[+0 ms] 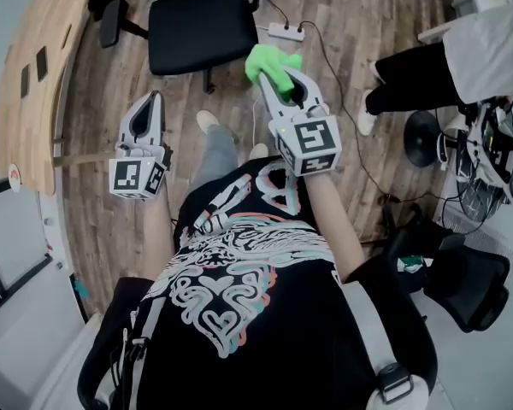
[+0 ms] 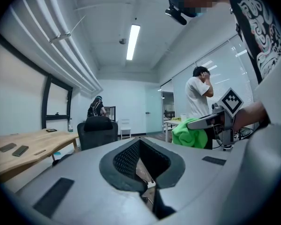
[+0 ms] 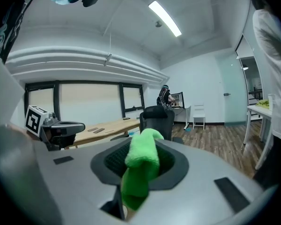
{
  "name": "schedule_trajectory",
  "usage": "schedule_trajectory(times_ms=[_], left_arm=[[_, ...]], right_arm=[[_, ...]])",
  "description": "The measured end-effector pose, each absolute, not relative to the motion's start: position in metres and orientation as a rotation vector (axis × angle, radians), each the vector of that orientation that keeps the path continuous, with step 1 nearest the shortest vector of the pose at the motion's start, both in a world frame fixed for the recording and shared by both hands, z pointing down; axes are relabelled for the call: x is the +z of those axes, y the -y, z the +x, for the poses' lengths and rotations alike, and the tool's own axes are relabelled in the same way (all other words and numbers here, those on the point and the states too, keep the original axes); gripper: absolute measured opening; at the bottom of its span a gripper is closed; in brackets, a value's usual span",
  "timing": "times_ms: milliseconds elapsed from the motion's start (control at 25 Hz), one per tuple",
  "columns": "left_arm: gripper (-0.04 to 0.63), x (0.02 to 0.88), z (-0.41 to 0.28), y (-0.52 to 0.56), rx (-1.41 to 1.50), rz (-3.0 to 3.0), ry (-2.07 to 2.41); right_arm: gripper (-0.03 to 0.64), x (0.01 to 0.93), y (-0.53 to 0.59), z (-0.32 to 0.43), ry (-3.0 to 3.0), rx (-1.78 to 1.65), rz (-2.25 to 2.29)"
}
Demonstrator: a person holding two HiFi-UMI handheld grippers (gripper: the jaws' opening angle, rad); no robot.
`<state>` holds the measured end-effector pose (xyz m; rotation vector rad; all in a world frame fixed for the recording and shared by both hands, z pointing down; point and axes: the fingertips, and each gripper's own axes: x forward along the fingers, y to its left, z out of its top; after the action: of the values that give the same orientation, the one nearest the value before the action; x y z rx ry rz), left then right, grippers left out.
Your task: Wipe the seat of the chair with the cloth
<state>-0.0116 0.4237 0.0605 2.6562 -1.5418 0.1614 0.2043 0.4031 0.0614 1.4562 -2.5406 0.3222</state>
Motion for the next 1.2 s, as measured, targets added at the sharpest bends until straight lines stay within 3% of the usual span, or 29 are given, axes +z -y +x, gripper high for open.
schedule_trajectory(times_ms=[600,1200], left_arm=[[0.002,0.075,-0.061,-0.345,0.199,2.619,1.593],[0.002,0.088,-0.151,-0.156,0.286,2.678,1.503]], right_arm=[[0.089,0.079,-0.323,0.175,2.507,0.341,1.469],[0.089,0.099,-0.154,0.062,2.434,0.359,1.429]])
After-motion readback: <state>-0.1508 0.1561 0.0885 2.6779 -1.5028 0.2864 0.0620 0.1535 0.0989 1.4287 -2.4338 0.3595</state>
